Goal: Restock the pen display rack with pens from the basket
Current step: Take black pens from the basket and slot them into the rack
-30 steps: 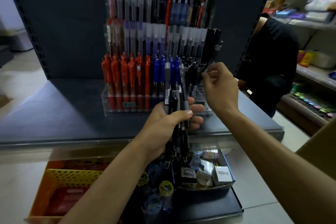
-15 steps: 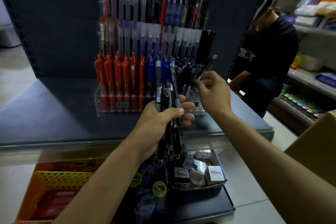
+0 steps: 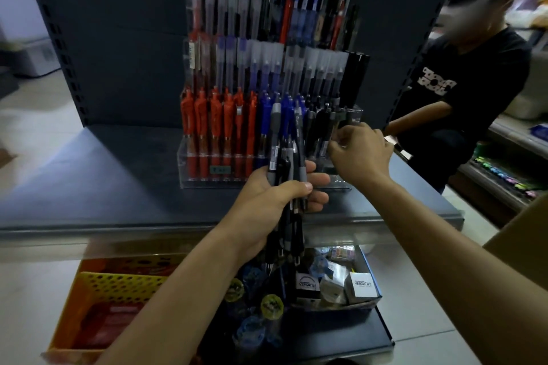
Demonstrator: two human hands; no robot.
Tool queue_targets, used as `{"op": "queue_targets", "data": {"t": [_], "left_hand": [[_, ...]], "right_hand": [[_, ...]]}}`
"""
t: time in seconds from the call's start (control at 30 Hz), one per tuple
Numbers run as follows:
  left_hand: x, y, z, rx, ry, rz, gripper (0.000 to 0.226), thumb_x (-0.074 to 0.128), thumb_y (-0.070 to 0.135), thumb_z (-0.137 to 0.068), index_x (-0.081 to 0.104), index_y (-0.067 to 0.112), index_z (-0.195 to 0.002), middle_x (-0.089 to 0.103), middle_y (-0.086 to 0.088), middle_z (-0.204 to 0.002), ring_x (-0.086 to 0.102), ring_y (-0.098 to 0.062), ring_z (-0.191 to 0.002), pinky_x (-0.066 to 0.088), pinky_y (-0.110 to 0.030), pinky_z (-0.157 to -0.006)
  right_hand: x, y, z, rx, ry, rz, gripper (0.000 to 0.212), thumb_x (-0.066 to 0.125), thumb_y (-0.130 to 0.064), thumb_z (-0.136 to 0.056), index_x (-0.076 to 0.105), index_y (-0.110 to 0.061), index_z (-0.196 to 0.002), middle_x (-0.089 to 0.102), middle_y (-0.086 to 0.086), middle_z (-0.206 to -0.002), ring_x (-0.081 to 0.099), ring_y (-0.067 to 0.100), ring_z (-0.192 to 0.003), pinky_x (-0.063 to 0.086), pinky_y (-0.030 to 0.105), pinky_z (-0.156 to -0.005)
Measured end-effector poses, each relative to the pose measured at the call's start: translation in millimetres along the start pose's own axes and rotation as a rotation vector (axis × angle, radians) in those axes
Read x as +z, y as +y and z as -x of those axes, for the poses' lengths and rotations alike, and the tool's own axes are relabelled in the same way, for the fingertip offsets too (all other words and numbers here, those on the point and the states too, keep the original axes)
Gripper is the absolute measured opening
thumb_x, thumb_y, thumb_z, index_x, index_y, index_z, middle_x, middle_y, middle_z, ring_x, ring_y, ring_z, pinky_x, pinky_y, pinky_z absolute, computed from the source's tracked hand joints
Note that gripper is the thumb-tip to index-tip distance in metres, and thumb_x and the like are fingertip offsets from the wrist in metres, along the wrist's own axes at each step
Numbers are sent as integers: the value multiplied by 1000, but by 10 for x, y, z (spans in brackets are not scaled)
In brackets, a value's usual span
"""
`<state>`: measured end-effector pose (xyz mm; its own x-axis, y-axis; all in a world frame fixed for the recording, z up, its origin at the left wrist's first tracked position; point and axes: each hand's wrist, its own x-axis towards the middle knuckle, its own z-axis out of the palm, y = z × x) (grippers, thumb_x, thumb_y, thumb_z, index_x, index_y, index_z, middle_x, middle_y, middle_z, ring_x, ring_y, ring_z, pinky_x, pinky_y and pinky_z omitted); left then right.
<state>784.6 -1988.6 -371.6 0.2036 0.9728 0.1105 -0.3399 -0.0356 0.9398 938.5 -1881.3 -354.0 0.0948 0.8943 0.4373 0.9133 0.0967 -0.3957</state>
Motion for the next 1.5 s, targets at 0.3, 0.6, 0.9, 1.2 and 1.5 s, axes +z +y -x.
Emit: {"op": "queue_targets", "data": {"t": [0.3, 0.6, 0.9, 1.2, 1.5], "left_hand": [[-64, -11, -10, -17, 8, -24, 22, 50, -1, -95, 60, 9, -112, 75, -4, -99, 71, -16, -81, 58, -26, -73], [-47, -24, -21, -15, 22, 1, 22, 50, -3, -94, 60, 7, -111, 75, -6, -97, 71, -16, -79, 57, -25, -70], [23, -44, -16, 11, 31, 29, 22, 51, -5, -93, 58, 2, -113, 74, -7, -90, 71, -19, -76, 59, -30, -70], [172, -108, 112, 41, -7, -76, 16, 54, 0, -93, 67, 7, -100, 74, -8, -90, 71, -20, -76, 57, -28, -67], [168, -128, 91, 10, 69, 46, 14, 54, 1, -94, 58, 1, -107, 74, -14, -95, 71, -20, -70, 60, -30, -65]], "right_hand": [[50, 79, 22, 92, 11, -68, 20, 59, -36, -90, 73, -27, -99, 57, 2, -120, 41, 31, -119, 28, 41, -96], [19, 74, 4, 7, 86, -149, 16, 57, -40, -93, 69, -29, -95, 70, -5, -98, 56, 29, -109, 22, 36, -84], [-141, 158, 308, -5, 104, -511, 14, 60, -23, -91, 62, -11, -86, 56, 5, -90, 52, 15, -81, 41, 28, -74], [-559, -154, 703, -155, -471, -884, 14, 62, -14, -94, 61, -1, -88, 52, 2, -64, 50, 4, -51, 43, 15, -51], [-663, 24, 595, -38, -303, -958, 13, 60, -12, -95, 58, -7, -83, 62, 8, -72, 60, 13, -61, 52, 22, -56]]}}
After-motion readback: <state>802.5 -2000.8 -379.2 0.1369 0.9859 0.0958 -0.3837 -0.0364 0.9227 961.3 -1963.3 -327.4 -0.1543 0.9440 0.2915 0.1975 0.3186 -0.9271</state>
